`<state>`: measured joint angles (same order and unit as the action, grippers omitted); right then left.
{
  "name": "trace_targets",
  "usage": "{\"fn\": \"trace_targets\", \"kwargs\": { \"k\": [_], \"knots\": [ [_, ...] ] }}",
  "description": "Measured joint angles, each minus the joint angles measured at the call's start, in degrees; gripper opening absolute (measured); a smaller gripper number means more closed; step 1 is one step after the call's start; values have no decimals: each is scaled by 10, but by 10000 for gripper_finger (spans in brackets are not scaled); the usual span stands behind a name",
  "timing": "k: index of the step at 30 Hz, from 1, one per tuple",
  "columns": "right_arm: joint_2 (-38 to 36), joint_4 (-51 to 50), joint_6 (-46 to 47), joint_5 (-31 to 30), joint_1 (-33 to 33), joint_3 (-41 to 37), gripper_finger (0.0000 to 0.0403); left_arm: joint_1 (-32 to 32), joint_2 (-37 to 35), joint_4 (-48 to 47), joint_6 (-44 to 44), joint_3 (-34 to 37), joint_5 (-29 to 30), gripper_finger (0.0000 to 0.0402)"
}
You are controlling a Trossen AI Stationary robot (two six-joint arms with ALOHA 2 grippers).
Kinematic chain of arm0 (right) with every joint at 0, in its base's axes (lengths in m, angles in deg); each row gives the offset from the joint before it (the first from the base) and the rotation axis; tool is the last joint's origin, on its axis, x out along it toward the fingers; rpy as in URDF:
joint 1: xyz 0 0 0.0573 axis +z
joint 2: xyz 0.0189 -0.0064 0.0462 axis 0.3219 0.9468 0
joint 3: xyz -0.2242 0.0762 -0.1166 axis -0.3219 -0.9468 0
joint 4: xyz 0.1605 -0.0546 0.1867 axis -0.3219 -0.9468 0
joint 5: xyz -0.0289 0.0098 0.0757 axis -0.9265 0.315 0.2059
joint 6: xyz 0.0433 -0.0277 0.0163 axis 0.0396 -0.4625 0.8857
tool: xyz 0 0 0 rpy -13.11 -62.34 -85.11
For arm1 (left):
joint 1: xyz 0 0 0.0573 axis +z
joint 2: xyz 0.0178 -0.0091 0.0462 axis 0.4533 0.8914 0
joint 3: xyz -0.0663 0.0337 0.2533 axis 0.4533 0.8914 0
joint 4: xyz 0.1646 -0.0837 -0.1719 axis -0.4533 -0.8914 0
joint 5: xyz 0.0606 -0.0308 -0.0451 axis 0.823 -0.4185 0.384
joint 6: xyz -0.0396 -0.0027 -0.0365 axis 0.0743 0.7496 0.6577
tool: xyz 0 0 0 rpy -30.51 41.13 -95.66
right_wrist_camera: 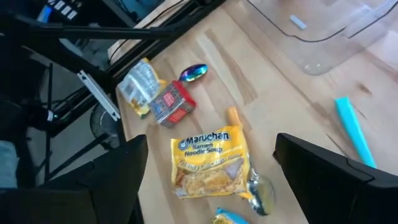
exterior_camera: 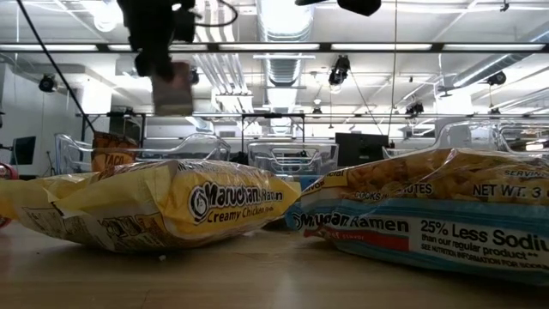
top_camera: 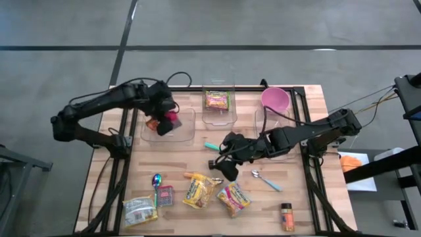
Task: Pick & Place Food Item
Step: Put the right red seasoning can into the left transparent bin
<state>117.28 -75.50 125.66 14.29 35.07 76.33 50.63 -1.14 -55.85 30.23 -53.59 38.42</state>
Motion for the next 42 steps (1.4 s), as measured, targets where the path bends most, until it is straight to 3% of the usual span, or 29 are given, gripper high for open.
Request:
{"fn": "trace_targets", "kwargs": {
  "k": [5,11,21,30,42],
  "knots": [
    [0,-2,2,-1,4,0,350,8,0,-32,-17,12,46,211],
    [0,-2,6,-5,13,0,350,8,-9,-11,-5,83,42,211],
    [1,-2,15,-13,26,0,350,1,-104,10,46,186,32,211],
    [1,-2,15,-19,26,0,350,0,-118,53,51,257,32,211],
    [1,0,32,-28,26,0,350,0,-107,53,49,258,29,211]
  ]
}}
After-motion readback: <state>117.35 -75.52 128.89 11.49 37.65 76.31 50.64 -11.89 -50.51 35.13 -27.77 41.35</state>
